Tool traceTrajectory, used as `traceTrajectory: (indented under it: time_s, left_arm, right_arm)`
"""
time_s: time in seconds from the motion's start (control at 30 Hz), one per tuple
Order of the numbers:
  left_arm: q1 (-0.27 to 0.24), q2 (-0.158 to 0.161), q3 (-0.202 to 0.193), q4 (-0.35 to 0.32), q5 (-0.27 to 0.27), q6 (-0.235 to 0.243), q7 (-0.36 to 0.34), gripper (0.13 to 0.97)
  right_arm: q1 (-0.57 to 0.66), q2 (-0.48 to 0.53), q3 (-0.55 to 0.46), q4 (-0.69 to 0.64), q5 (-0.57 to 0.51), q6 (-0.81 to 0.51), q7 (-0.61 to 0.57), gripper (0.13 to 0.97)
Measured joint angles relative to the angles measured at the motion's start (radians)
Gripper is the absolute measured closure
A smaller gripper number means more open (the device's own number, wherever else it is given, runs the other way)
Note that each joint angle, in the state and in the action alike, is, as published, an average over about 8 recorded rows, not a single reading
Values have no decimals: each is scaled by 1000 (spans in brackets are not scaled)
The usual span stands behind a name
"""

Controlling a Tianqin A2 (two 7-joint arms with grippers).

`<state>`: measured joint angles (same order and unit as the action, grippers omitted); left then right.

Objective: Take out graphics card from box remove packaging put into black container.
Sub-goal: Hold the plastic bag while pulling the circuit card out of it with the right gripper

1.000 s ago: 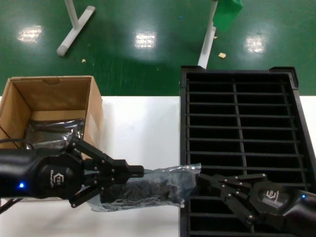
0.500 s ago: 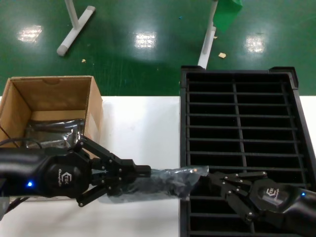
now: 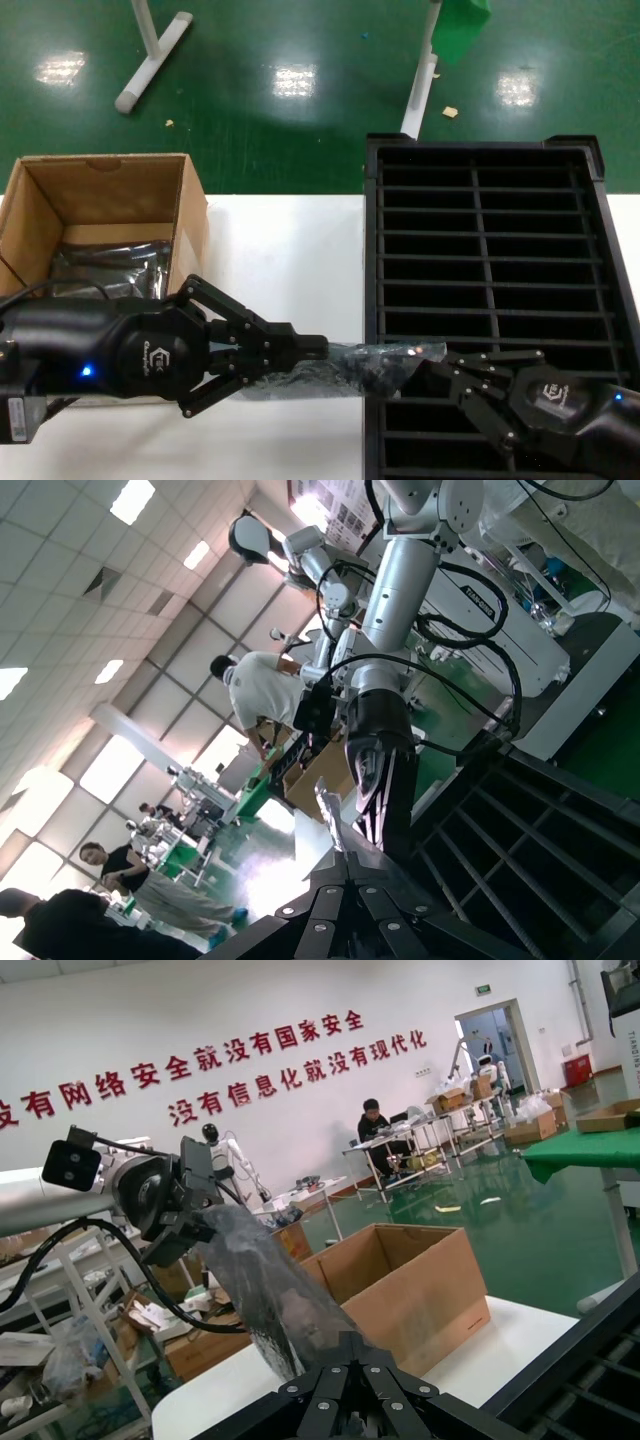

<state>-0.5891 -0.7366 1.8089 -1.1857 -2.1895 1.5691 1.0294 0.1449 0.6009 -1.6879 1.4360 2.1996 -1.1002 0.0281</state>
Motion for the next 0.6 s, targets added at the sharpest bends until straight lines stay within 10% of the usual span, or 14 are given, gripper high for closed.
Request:
traceTrajectory:
  time_s: [0.6]
  left_arm:
    - [54,5,-32,-39,11,0,-17,955]
  right_arm:
    - [-18,5,4,7,4,-6,-5,947]
